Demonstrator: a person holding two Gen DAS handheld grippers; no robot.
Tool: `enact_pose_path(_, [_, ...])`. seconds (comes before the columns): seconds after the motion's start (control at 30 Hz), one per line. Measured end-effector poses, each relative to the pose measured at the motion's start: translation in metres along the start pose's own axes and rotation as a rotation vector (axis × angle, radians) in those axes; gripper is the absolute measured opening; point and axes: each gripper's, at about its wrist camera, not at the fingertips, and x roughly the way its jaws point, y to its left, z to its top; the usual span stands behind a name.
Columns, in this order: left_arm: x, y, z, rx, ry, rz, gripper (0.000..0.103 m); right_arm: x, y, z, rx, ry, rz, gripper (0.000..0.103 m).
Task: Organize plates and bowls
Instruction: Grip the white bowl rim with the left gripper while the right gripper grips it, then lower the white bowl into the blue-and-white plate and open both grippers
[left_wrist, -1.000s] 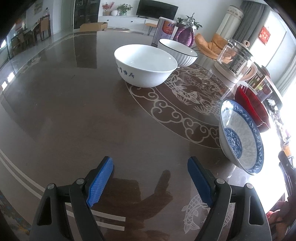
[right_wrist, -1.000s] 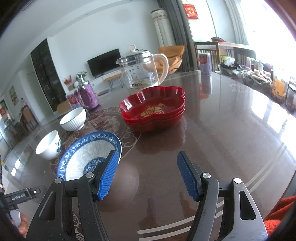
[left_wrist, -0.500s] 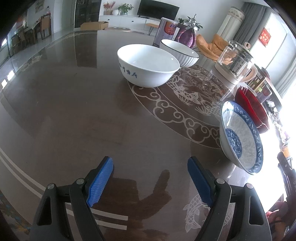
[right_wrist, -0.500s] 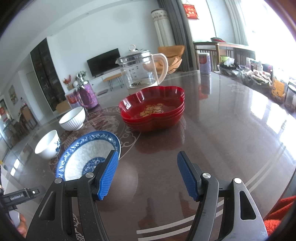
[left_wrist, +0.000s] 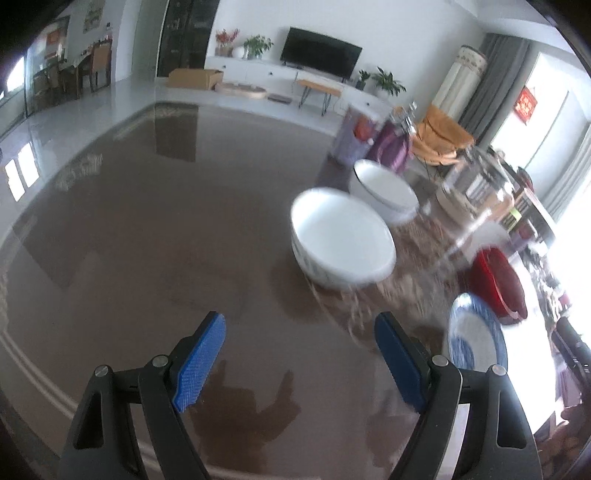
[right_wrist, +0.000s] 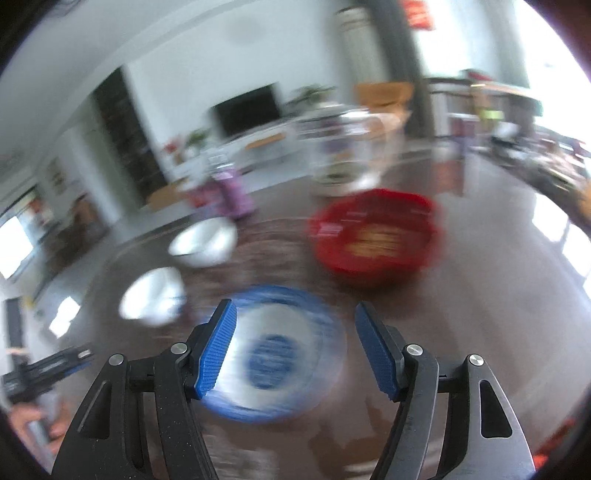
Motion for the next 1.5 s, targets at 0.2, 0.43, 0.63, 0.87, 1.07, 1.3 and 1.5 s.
enact_pose_path(0.2, [0.037, -0.002, 0.054, 0.034, 0.036, 0.039, 0.082, 0.108, 0.069, 0.038, -0.057, 0.279, 0.142, 0.071])
enact_pose_path(0.43, [0.097, -0.011, 0.065, 0.083, 0.158, 0.084, 0.061, 0.191, 0.084, 0.030, 0.050, 0.459, 0.134, 0.068])
enact_pose_path(0.63, [0.120, -0.007, 0.064, 0.068, 0.197, 0.076, 0.035, 0.230, 0.095, 0.018, 0.043, 0.529, 0.103, 0.047])
enact_pose_path(0.87, [0.133, -0.003, 0.062, 0.027, 0.202, 0.018, 0.007, 0.258, 0.099, 0.002, 0.111, 0.578, 0.130, 0.037])
enact_pose_path(1.07, [0.117, -0.018, 0.060, 0.061, 0.208, 0.007, 0.005, 0.240, 0.091, -0.001, 0.139, 0.561, 0.150, 0.015])
enact_pose_path(1.3, [0.054, -0.054, 0.049, 0.112, 0.192, -0.061, 0.006, 0.170, 0.063, 0.013, 0.169, 0.570, 0.205, 0.015])
enact_pose_path(1.5, [0.023, -0.115, 0.022, 0.189, 0.198, -0.173, 0.007, 0.098, 0.019, 0.015, 0.180, 0.542, 0.159, 0.015])
